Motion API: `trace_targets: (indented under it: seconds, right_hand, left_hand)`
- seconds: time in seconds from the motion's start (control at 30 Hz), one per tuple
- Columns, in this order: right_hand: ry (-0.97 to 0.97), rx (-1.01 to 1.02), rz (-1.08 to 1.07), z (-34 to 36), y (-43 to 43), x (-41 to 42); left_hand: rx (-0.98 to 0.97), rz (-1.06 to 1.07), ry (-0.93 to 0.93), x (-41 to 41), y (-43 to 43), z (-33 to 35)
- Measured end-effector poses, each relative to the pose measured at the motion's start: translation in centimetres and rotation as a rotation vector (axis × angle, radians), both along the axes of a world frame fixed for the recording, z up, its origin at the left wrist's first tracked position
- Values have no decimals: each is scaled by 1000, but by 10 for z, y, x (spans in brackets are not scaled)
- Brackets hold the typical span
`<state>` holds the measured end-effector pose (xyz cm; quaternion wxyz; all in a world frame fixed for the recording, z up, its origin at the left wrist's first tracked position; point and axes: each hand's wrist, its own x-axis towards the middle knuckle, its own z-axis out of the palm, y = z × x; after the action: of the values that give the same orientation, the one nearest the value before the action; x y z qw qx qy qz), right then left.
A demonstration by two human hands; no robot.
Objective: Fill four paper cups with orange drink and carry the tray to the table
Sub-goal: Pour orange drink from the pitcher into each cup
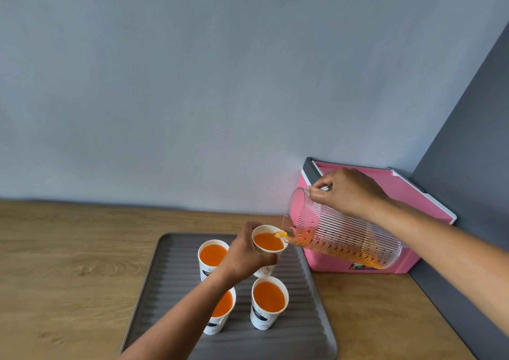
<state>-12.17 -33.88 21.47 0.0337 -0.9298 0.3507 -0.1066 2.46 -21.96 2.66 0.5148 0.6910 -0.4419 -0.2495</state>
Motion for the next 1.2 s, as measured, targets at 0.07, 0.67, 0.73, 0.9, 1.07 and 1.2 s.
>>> trace_targets:
  seconds: [0.07,0.67,0.73,0.9,1.07,1.2]
  right_hand:
    - [1,-2,-3,0,0,0]
    - [-20,13,-16,-6,-4,-4]
    - [-33,23,-23,-9,-5,-7]
    - [-112,84,-31,-22,-14,-15]
    - [-297,174,-75,-38,-20,-29]
    - [-433,238,-89,-57,-25,-38]
  left_hand:
    - [0,2,-3,0,0,-1]
    - [-2,-9,-13,-1,-1,-1]
    - [-5,-6,-17,-1,-1,-1]
    - [-19,1,-31,-2,-1,1]
    - [-30,17,-56,1,-2,5]
    - [-35,12,-79,5,-6,7]
